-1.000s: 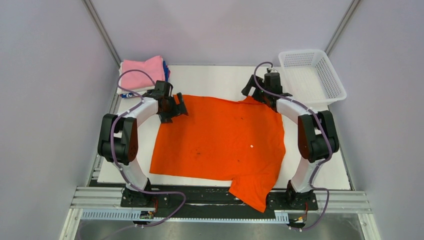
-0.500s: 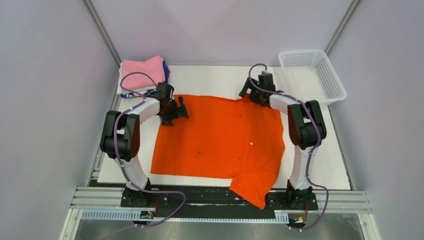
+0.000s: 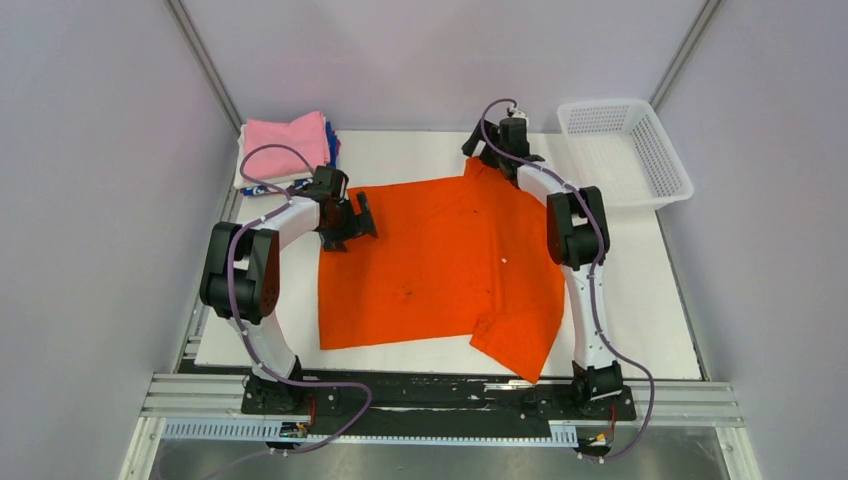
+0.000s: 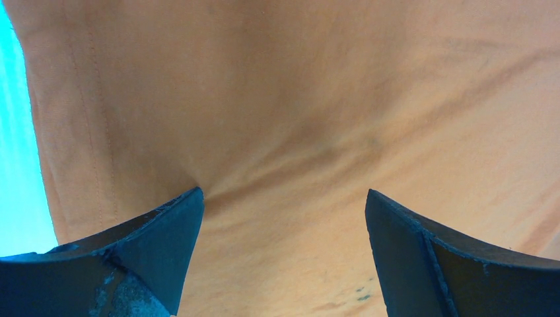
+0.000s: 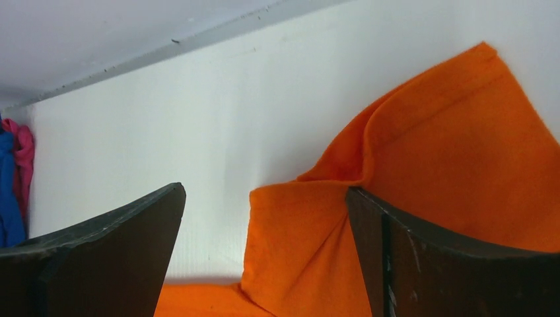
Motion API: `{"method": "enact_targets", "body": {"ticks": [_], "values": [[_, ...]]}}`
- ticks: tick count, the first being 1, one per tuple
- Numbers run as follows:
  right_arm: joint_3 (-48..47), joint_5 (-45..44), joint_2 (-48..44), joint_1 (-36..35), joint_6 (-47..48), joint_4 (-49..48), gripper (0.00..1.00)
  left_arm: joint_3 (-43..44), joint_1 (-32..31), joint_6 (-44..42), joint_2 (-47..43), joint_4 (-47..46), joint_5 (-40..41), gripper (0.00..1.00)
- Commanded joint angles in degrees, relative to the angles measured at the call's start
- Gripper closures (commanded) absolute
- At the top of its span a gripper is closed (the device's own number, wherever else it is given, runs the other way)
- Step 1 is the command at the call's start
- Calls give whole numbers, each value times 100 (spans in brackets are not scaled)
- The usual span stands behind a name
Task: Fold and stack the t-shirts
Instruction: Flatten out the tshirt
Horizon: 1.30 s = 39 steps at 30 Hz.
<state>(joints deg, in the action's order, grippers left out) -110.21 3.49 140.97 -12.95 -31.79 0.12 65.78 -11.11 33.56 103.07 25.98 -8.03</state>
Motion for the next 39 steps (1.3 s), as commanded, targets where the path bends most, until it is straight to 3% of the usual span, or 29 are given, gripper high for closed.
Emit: {"method": "enact_targets", "body": {"ticks": [1,7,14,19,35,39], "values": [[-917,34,279,-28,530,-325,0,-122,22,35,-120,41,84,0],[-225,342,-625,-23,1385,-161,0,239,24,-51,-323,114,192,0],[2432,-278,-2599,-8,1230,393,0,562,22,84,-320,100,318,0],[3572,-562,-3097,72,882,526,0,1004,22,88,166,228,461,0],[3786,-874,-2528,653,251,1213,0,3376,153,169,2508,546,708,0],[3620,-616,-2380,849,108,1265,0,4087,158,130,3047,797,783,0]]}}
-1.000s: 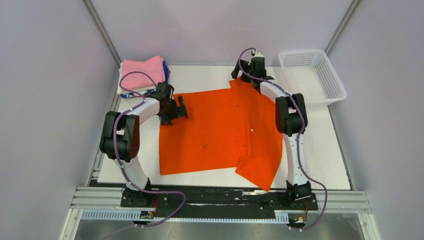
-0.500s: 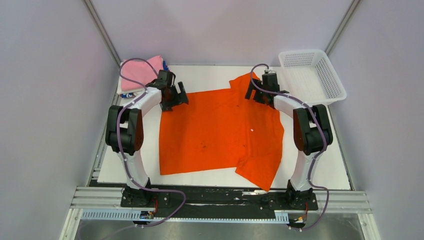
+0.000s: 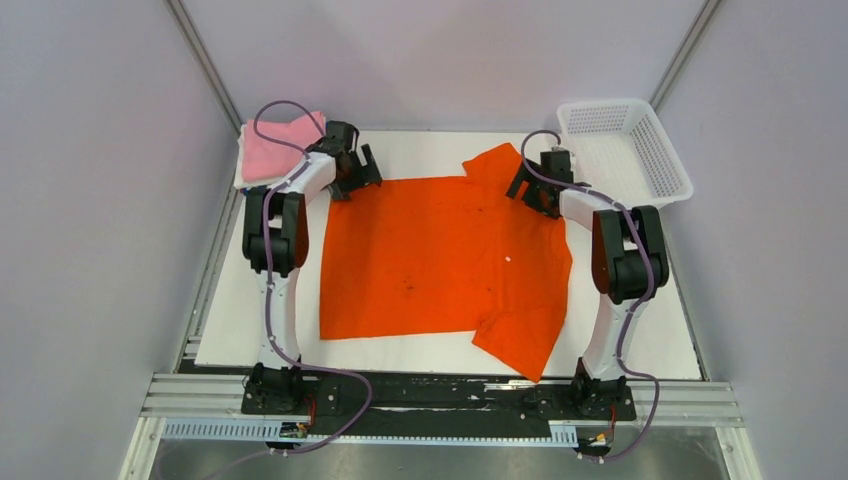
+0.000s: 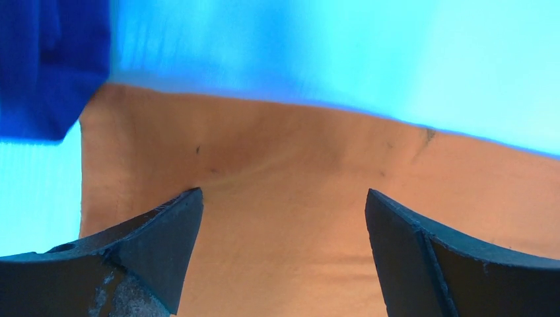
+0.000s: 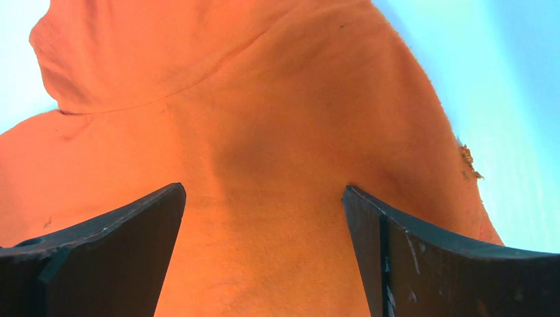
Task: Fold and stack the t-shirts
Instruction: Flatten out the tshirt, then grab the side of the flattened tshirt closest away from the robot with both arms
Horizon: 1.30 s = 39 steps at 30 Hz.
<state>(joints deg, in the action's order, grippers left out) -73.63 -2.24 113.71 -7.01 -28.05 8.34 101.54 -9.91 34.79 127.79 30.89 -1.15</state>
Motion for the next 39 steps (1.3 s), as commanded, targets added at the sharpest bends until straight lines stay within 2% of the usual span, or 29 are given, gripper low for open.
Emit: {"method": "enact_targets", "body": {"ticks": [1,9,12,17,20,24,26,30,32,33,36,39], "values": [[-124,-37,398,277,-289,486,0,650,40,0,753,422,96,0],[-915,-193,773,325,-257,805,0,2543,77,-262,1789,898,97,0],[-1166,-95,793,324,-217,921,0,3012,77,-345,2051,906,32,0],[-1200,340,359,303,88,986,0,3439,58,-490,1945,886,-525,0],[-943,334,-262,200,352,986,0,3242,-26,-646,1339,909,-618,0],[-413,16,-1252,67,569,916,0,2262,-279,-809,36,919,-264,0],[13,-71,-1884,59,429,805,0,1454,-422,-709,-764,887,25,0],[906,-664,-2845,116,-187,722,0,-745,-578,-140,-2553,593,563,0],[1297,-628,-3191,202,-498,730,0,-2228,-596,192,-3443,559,782,0],[1454,-438,-3325,255,-541,735,0,-2521,-598,281,-3943,598,896,0],[1812,-109,-3685,247,-491,796,0,-3648,-600,874,-4816,1402,1639,0],[2249,-129,-4042,245,-620,777,0,-4446,-592,1560,-5748,2199,1958,0]]}}
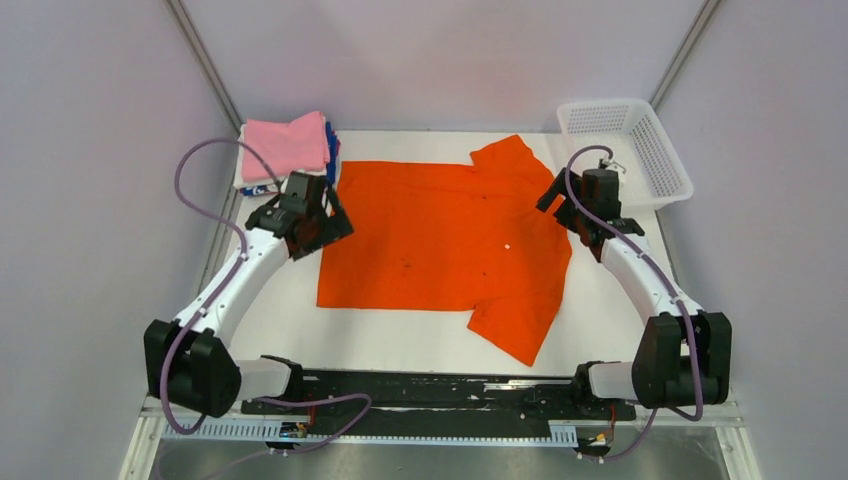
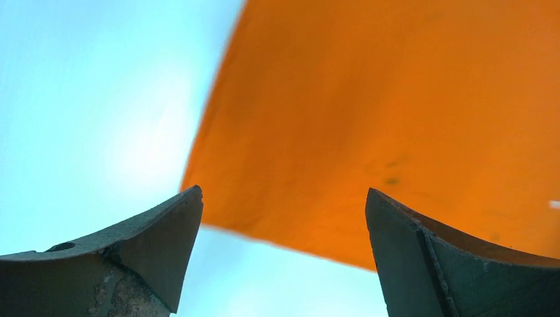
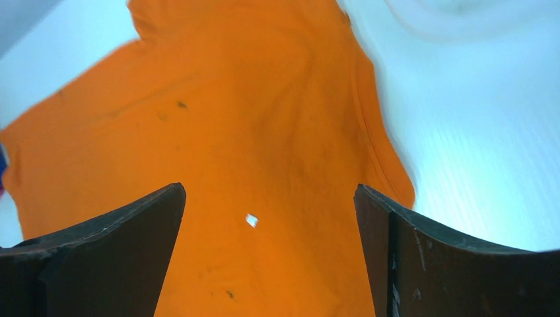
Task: Fold and stack the t-shirts
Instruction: Grab the side of the flattened tshirt closest away from the robot with both arms
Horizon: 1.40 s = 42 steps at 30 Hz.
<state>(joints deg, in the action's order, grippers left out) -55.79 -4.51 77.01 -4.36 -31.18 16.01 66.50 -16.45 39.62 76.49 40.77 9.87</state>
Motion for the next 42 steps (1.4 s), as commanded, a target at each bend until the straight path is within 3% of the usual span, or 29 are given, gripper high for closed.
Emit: {"method": "enact_targets", "body": {"ticks": [1,6,10,22,33,37,38,40,42], "values": [[574,130,-463,-16,-289,8,0,-1334,65,1431,-794,1287,858,0],[808,324,-641,-12,-382,-59,0,-2414,63,2532,-1842,1216,771,0],[661,757,-456,-21,-415,-70,0,-2928,71,3011,-1995,789,893,8],[761,1039,-463,-14,-422,-89,0,-3562,158,3761,-1231,-772,995,31],[765,771,-514,-14,-363,-47,0,-3313,159,3719,-321,-554,899,52],[728,708,-519,-20,-341,12,0,-3181,159,3615,-183,-609,828,70],[720,673,-533,-19,-337,28,0,-3153,159,3588,-162,-599,821,85],[698,630,-550,-21,-313,101,0,-3074,159,3509,-157,-455,823,99],[640,658,-556,-35,-305,272,1,-2988,159,3410,-209,-352,847,100]]}}
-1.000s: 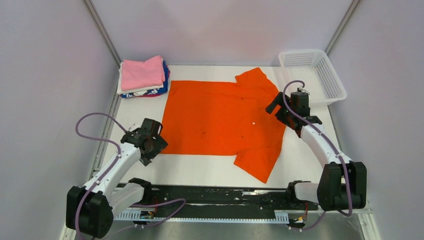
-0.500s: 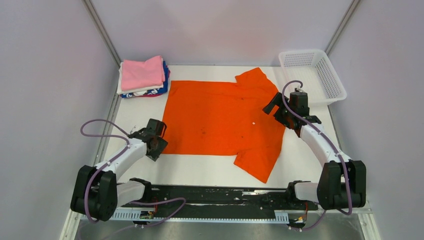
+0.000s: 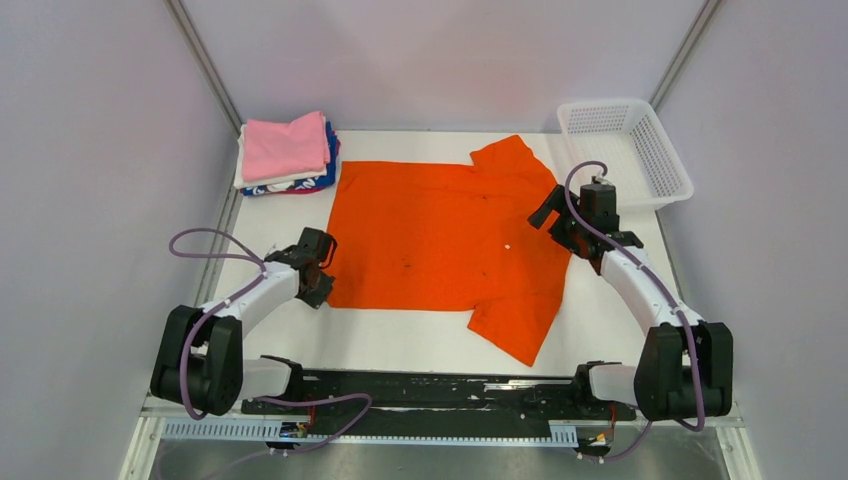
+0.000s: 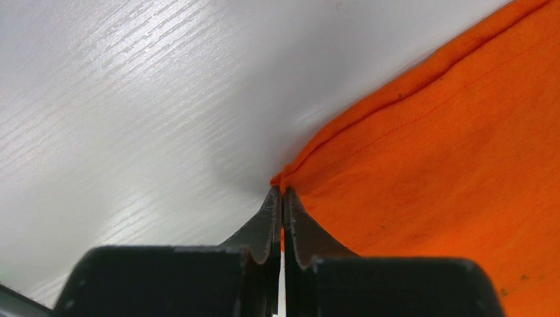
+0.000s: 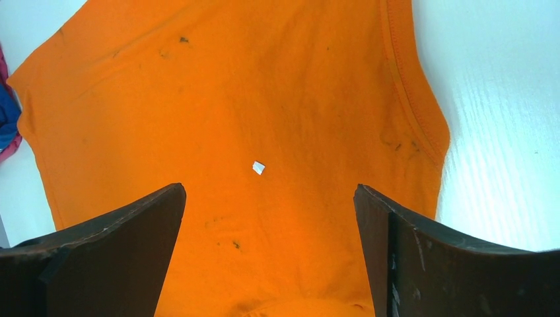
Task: Fold and stack the t-shirts
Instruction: Grab the side of the flattened tshirt closest away from the robot with both arms
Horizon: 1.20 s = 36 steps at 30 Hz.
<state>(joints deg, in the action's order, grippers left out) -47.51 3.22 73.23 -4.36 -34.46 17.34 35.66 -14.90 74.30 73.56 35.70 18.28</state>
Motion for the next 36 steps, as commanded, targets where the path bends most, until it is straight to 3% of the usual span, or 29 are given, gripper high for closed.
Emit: {"method": "enact_targets", "body": {"ticks": [1,8,13,18,23,36], "values": [[-239,-120,-185,-74,35,288,2,153,4,-97,56,187,30,100],[-743,-527,-101,-998,673,2457,2,433,42,-541,-224,545,128,100],[-514,176,-104,-1773,441,3584,9,648,61,-667,-171,817,169,100],[173,628,-124,-2620,-226,3691,21,757,59,-774,-131,943,126,100],[692,425,-146,-3183,-977,3701,33,800,58,-948,-16,1019,56,100],[1258,-515,411,-3269,-1900,2833,57,472,60,-942,-79,776,-143,100]]}}
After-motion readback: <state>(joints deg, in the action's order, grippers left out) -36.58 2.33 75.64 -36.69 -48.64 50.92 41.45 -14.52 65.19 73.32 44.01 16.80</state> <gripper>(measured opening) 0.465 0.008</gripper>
